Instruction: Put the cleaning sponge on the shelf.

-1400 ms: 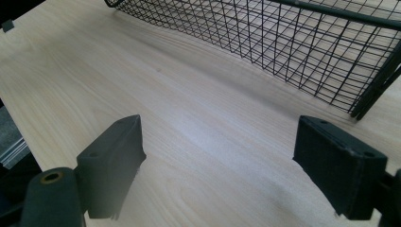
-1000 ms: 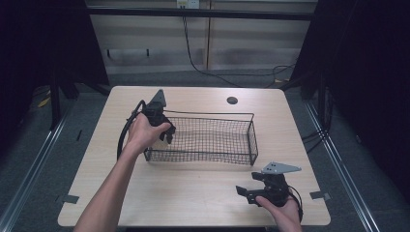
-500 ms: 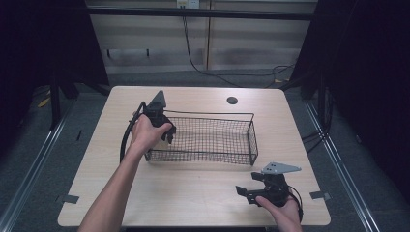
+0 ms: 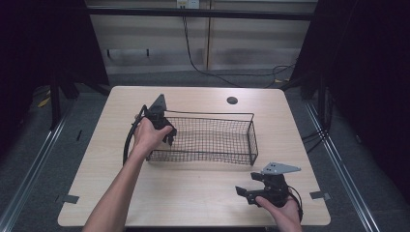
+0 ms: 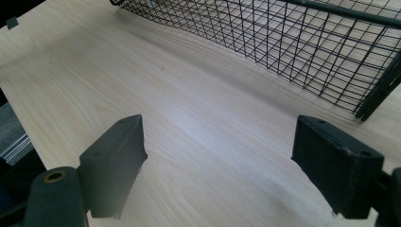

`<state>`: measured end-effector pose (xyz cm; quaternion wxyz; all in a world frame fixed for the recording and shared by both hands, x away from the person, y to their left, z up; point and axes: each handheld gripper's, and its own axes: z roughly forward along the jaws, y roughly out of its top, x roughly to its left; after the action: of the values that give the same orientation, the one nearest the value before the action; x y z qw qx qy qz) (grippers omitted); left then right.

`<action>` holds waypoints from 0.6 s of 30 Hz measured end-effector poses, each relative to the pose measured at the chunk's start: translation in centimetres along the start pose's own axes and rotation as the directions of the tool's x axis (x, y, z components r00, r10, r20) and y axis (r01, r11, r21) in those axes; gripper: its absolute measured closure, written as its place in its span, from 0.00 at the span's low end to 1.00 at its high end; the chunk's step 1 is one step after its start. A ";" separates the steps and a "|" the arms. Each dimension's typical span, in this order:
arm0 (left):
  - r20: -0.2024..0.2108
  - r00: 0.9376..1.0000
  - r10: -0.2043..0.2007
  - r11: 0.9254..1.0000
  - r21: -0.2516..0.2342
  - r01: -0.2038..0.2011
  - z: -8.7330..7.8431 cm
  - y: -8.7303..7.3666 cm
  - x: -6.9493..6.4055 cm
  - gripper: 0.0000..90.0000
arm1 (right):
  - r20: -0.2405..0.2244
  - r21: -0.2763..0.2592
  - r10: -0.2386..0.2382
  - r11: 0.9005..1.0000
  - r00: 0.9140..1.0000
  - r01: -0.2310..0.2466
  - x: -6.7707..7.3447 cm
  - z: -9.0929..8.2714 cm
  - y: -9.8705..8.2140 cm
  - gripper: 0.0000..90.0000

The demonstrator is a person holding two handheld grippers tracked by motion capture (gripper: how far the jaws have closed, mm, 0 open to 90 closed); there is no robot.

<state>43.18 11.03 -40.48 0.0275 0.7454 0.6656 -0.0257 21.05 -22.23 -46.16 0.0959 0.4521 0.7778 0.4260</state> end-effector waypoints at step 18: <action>-0.033 0.999 -0.007 1.000 0.020 0.008 1.7 0.1 -0.1 0.32 | 0.001 0.005 0.003 1.000 1.000 -0.003 0.1 0.0 0.0 0.20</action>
<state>43.21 10.79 -42.16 0.0090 0.7435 0.6684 -0.0204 21.02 -22.16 -46.16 0.0943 0.4537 0.7780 0.4242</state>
